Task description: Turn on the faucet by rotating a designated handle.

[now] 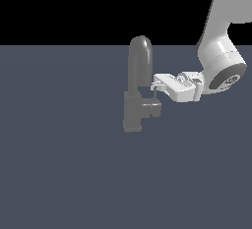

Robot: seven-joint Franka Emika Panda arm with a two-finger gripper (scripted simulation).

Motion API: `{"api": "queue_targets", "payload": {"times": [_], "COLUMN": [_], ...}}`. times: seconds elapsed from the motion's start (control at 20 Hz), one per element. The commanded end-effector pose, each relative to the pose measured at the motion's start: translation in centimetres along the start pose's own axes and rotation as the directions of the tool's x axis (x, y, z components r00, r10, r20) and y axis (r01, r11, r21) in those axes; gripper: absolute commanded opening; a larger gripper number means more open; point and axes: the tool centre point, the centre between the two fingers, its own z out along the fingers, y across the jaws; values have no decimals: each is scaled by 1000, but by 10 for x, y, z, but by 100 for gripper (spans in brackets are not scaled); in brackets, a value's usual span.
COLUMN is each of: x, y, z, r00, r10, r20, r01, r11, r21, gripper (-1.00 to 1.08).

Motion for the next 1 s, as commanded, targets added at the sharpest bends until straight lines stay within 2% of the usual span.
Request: {"api": "queue_targets", "payload": {"times": [0.0, 0.35, 0.95], "x": [6, 8, 0], "y": [0, 0, 30], "z": [1, 1, 2], "r00": [1000, 1000, 1000], "r10": [13, 17, 17], "r20": [16, 21, 21], "r01": [-14, -18, -18], "r11": [1000, 1000, 1000], "r21": [15, 20, 20], "gripper": [-100, -100, -100]}}
